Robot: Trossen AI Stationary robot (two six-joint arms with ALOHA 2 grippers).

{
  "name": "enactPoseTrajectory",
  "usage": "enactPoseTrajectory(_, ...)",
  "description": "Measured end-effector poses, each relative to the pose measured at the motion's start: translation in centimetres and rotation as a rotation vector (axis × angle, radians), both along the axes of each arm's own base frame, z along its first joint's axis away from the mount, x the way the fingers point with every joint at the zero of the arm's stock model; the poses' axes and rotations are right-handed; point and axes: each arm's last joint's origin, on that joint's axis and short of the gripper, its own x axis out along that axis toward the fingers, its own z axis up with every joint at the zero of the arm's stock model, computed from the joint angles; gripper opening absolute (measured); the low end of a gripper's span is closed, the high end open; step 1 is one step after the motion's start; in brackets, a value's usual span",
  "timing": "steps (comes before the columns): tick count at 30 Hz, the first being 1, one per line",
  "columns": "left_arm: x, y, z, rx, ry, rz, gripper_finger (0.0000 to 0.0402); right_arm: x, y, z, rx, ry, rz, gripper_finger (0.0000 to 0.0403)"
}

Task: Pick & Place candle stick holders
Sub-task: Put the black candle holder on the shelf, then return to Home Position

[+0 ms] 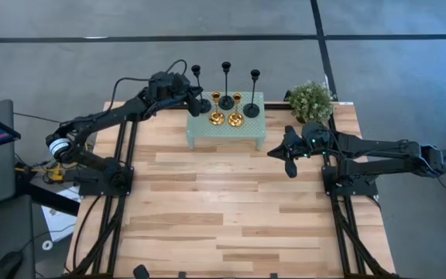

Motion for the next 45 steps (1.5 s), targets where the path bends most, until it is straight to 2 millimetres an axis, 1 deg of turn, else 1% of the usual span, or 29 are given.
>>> enactPoseTrajectory(5,0.0,0.0,-0.1,-0.004,0.004,0.0,0.002,0.0,0.0,0.0,0.0,0.0,0.0,0.0)
enactPoseTrajectory(19,0.0,0.0,0.2,0.013,-0.022,0.004,0.0089,0.0,0.0,0.0,0.003,0.004,0.003,0.0)
enactPoseTrajectory(30,-0.1,-0.3,0.6,0.023,-0.033,-0.001,0.0171,-0.1,0.1,-0.3,0.021,0.029,0.024,0.0)
enactPoseTrajectory(33,-0.5,-0.6,1.1,0.036,-0.048,-0.001,0.0193,-0.1,0.1,-0.3,0.024,0.029,0.023,0.0)
enactPoseTrajectory(37,-1.4,-1.3,2.2,0.065,-0.086,-0.002,0.0212,-0.1,0.1,-0.3,0.029,0.029,0.021,0.0)
enactPoseTrajectory(41,-2.5,-2.5,3.4,0.085,-0.112,-0.013,0.0219,-0.1,0.1,-0.3,0.029,0.029,0.021,0.0)
enactPoseTrajectory(45,-3.9,-3.9,3.8,0.059,-0.075,-0.025,0.0217,-0.1,0.1,-0.3,0.029,0.03,0.021,0.0)
